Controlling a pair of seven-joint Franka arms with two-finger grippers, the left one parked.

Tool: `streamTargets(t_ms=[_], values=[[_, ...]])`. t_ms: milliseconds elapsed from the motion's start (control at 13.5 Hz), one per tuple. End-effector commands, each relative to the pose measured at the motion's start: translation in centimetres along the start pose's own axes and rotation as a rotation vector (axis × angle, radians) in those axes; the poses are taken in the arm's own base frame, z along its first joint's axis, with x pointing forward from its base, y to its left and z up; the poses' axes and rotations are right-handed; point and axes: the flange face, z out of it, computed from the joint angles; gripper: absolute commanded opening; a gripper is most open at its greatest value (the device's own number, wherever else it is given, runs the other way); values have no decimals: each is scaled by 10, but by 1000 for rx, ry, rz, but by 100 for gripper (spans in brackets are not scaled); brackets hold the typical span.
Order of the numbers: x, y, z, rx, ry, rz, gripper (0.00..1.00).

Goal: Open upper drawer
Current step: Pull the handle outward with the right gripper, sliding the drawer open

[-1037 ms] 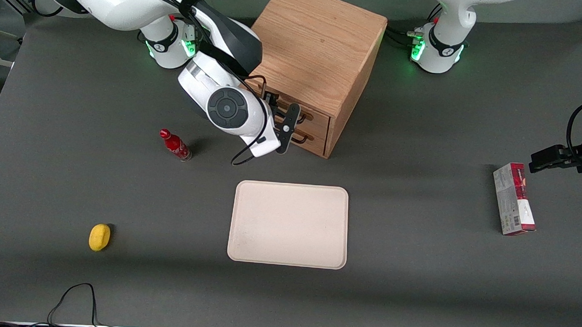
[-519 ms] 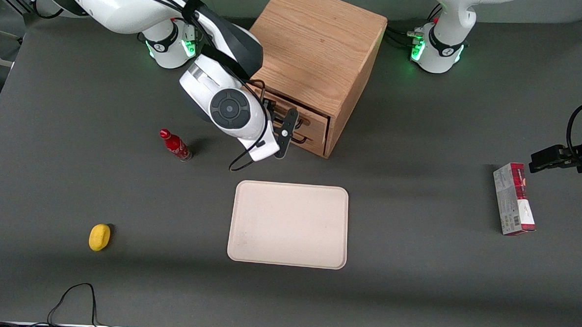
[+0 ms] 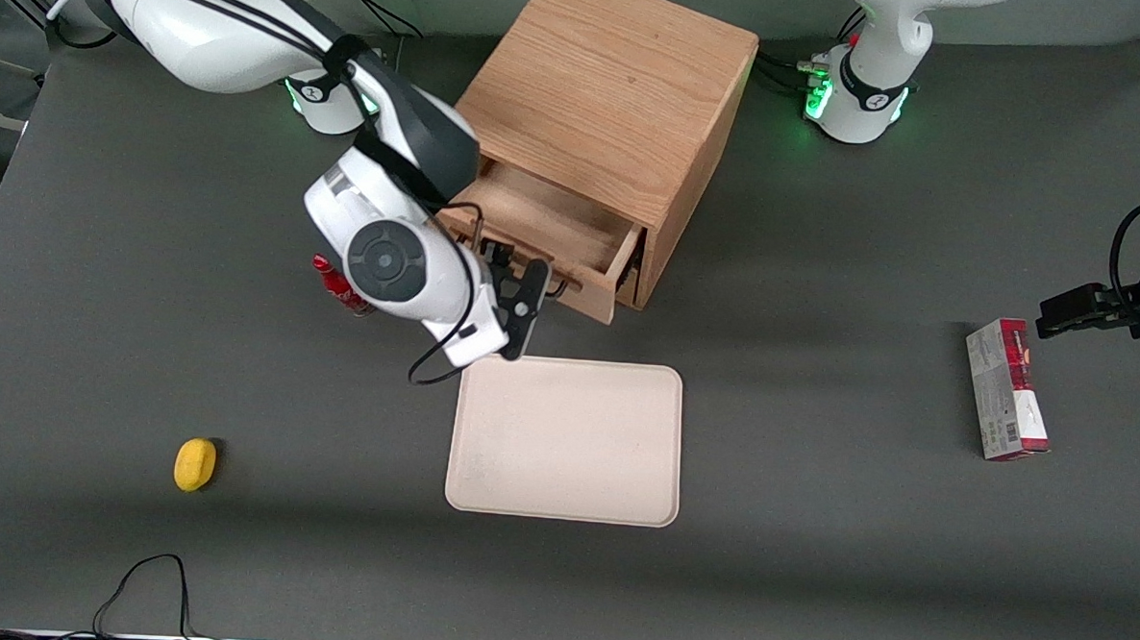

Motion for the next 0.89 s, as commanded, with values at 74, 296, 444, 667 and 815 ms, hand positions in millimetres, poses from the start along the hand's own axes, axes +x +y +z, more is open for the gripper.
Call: streamTargets(t_ms=[74,296,444,667,815], values=[[-10,49,-17,-45,46,-17,100],[-26,74,-41,-92,74,13,100],[-33,87,-54,-127,101,38,100],[-41,97,-68,-170,127,72,100],[-57,109,-100,-257,133,102,100]])
